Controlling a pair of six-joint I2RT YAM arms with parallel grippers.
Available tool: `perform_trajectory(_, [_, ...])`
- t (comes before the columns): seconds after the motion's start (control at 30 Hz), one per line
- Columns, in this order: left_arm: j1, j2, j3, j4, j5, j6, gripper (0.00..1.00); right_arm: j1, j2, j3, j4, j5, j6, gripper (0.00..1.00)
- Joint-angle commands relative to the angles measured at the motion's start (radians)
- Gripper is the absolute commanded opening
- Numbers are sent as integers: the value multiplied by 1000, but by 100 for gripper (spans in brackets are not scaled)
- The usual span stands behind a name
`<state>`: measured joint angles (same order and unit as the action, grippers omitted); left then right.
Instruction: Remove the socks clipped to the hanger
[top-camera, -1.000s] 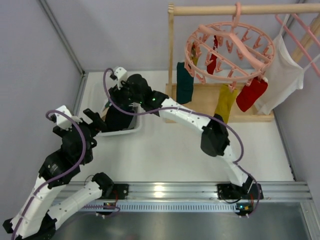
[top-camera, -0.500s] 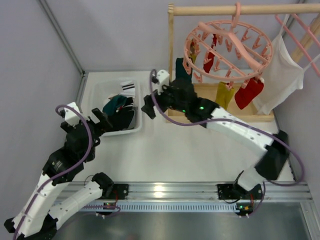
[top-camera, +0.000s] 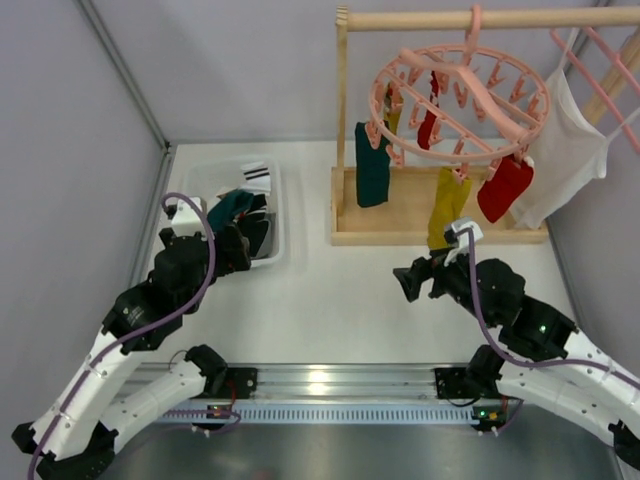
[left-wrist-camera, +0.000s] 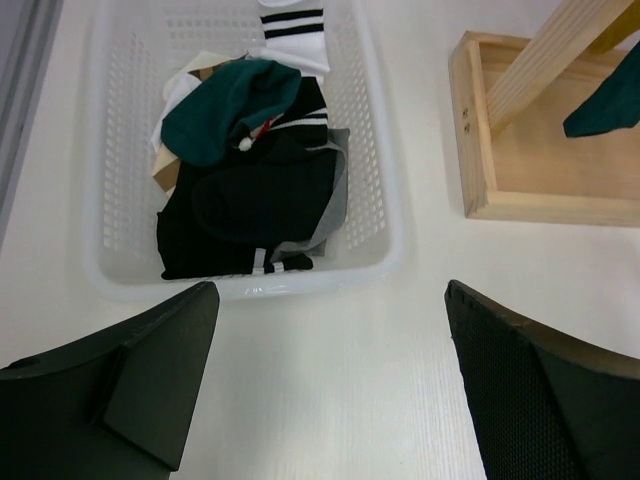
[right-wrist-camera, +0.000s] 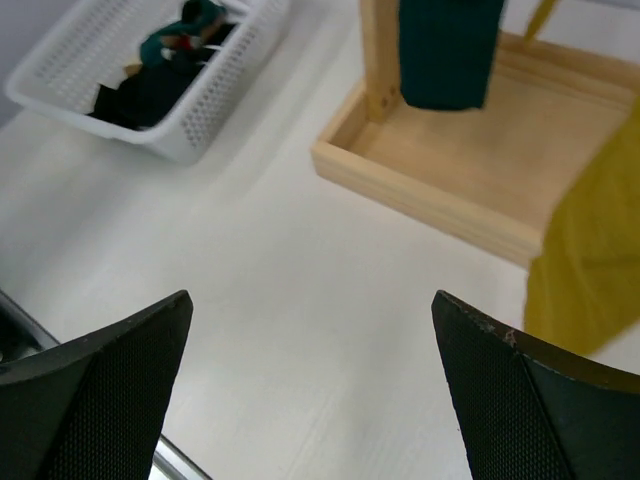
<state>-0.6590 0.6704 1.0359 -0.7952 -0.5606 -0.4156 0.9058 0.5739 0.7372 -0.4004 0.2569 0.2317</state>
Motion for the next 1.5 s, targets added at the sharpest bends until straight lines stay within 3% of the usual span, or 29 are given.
perform_trajectory(0.0, [4,-8,-36,47,39,12,98,-12,-80,-15,-150,229,86,99])
perform_trajectory(0.1, [4,4,-69,57,51,8,98,-16,-91,-6,-224,344,130,99])
perform_trajectory(0.23, [4,15,-91,54,57,12,98,-63,12,30,-270,438,156,99])
perform_trajectory(0.43, [4,-12,-100,56,60,11,98,-272,118,13,-117,257,48,99])
perform_trajectory(0.5, [4,-12,-102,56,73,11,98,-309,133,-22,1,121,-9,99])
perform_trajectory(0.73, [4,8,-103,57,99,12,98,-455,207,-134,329,-79,-130,96])
perform_trajectory(0.87, [4,6,-103,59,103,12,98,-508,234,-197,494,-145,-131,84])
perform_trajectory(1.0, [4,8,-102,60,105,12,98,-512,239,-257,624,-231,-106,50])
perform_trajectory(1.07, [4,12,-94,62,102,11,98,-509,245,-292,701,-251,-97,45])
perform_trajectory(1.1, [4,14,-89,60,99,8,98,-510,253,-314,724,-252,-88,32])
perform_trajectory(1.17, [4,14,-76,62,97,-3,98,-510,268,-334,802,-252,-74,17])
perform_trajectory(1.37, [4,20,-47,62,120,-34,98,-509,337,-340,893,-252,-45,14])
perform_trajectory(1.47, [4,40,2,65,168,-71,98,-505,337,-351,907,-252,-20,5])
